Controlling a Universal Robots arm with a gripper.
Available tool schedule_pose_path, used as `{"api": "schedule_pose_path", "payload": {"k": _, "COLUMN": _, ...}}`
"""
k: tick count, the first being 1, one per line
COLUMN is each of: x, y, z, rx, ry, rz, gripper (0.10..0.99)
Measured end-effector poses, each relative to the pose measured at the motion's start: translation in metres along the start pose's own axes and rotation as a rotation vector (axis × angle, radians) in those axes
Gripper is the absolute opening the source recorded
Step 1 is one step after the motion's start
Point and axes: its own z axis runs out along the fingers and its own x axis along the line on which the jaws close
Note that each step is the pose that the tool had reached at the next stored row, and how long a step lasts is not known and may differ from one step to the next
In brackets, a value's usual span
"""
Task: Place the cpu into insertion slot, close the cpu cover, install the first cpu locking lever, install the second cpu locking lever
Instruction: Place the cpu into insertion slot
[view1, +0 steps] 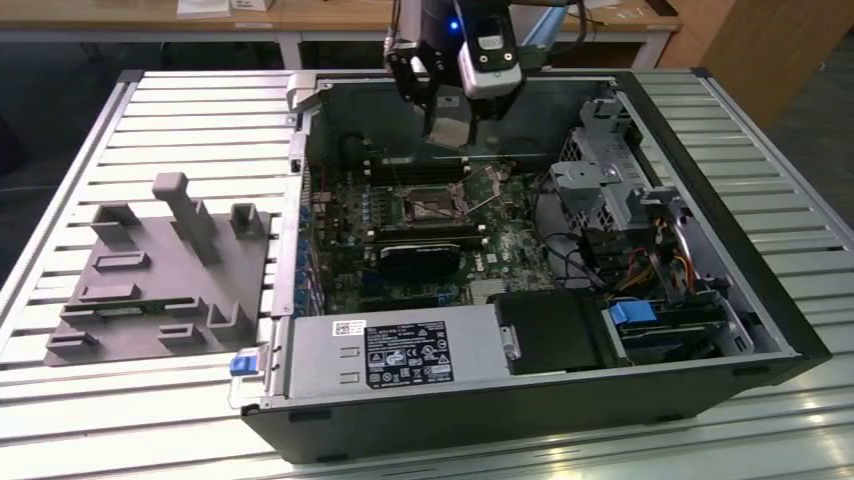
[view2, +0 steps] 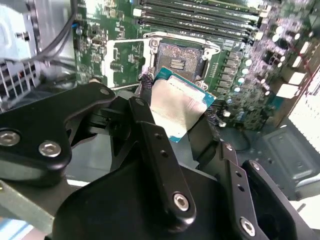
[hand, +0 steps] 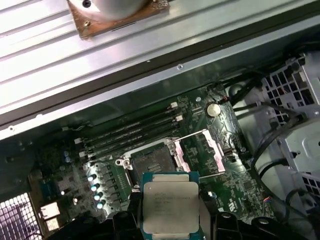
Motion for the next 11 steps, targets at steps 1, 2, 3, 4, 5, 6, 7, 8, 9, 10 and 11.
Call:
{"api": "schedule_pose_path", "payload": {"k": 1, "x": 0.0, "y": 0.0, "z": 0.0004, "rx": 0.0, "ry": -0.0017, "rz": 0.018, "gripper": 0.537}}
{"api": "schedule_pose_path", "payload": {"k": 2, "x": 0.0, "y": -0.0001, "z": 0.0008, "rx": 0.0, "ry": -0.0033, "rz": 0.036, "gripper": 0.537}}
{"api": "schedule_pose_path", "payload": {"k": 3, "x": 0.0, "y": -0.0001, "z": 0.0013, "rx": 0.0, "ry": -0.0049, "rz": 0.054, "gripper": 0.537}}
{"api": "schedule_pose_path", "payload": {"k": 4, "x": 0.0, "y": -0.0002, "z": 0.0018, "rx": 0.0, "ry": -0.0066, "rz": 0.072, "gripper": 0.537}}
{"api": "schedule_pose_path", "payload": {"k": 5, "x": 0.0, "y": -0.0002, "z": 0.0023, "rx": 0.0, "ry": -0.0083, "rz": 0.091, "gripper": 0.537}}
{"api": "schedule_pose_path", "payload": {"k": 6, "x": 0.0, "y": -0.0003, "z": 0.0028, "rx": 0.0, "ry": -0.01, "rz": 0.109, "gripper": 0.537}}
{"api": "schedule_pose_path", "payload": {"k": 7, "x": 0.0, "y": -0.0003, "z": 0.0033, "rx": 0.0, "ry": -0.0116, "rz": 0.128, "gripper": 0.537}}
{"api": "schedule_pose_path", "payload": {"k": 8, "x": 0.0, "y": -0.0004, "z": 0.0038, "rx": 0.0, "ry": -0.0132, "rz": 0.145, "gripper": 0.537}}
{"api": "schedule_pose_path", "payload": {"k": 9, "x": 0.0, "y": -0.0004, "z": 0.0043, "rx": 0.0, "ry": -0.0148, "rz": 0.163, "gripper": 0.537}}
{"api": "schedule_pose_path", "payload": {"k": 10, "x": 0.0, "y": -0.0005, "z": 0.0048, "rx": 0.0, "ry": -0.0165, "rz": 0.181, "gripper": 0.537}}
{"api": "schedule_pose_path", "payload": {"k": 11, "x": 0.0, "y": -0.0005, "z": 0.0053, "rx": 0.0, "ry": -0.0181, "rz": 0.199, "gripper": 0.537}}
